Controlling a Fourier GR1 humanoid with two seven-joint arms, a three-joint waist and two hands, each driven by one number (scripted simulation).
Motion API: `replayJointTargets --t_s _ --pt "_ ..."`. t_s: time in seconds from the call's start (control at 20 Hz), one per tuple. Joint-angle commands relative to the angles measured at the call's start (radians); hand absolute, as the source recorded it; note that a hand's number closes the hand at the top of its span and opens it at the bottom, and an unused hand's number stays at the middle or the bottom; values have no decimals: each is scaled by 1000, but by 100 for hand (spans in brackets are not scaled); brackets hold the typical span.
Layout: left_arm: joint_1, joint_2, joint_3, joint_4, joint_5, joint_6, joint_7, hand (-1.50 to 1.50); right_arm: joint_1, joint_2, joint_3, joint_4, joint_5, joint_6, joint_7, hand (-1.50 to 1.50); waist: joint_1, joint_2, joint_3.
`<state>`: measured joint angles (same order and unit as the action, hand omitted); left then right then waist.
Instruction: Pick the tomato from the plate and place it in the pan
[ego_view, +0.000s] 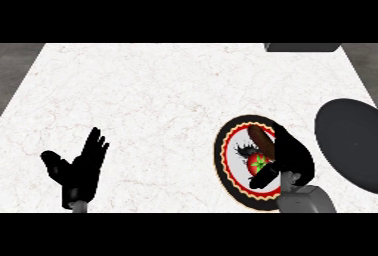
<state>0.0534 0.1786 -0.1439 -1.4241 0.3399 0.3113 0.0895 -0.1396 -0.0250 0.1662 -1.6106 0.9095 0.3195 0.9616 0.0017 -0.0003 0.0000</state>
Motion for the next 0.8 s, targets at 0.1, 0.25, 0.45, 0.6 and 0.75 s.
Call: replayJointTargets --t_s 0.1,0.25,0.45,0.6,0.75 --pt "-21 -40 21 46 -32 -23 -20 0 -1 24 86 29 16 -109 57 -150 0 0 0" --pt "20 -2 44 -45 -26 -55 36 0 28 8 28 55 74 -114 -30 -150 1 0 0" --pt "40 -79 19 20 -80 -29 -42 0 16 24 31 159 102 -186 -75 -150 1 0 0" --pt "91 -31 32 -127 -68 -38 63 0 93 -21 5 84 67 -133 -90 -150 1 -1 0" --pt "31 -82 9 -92 -98 6 82 0 46 -3 12 205 59 -218 -210 150 2 0 0"
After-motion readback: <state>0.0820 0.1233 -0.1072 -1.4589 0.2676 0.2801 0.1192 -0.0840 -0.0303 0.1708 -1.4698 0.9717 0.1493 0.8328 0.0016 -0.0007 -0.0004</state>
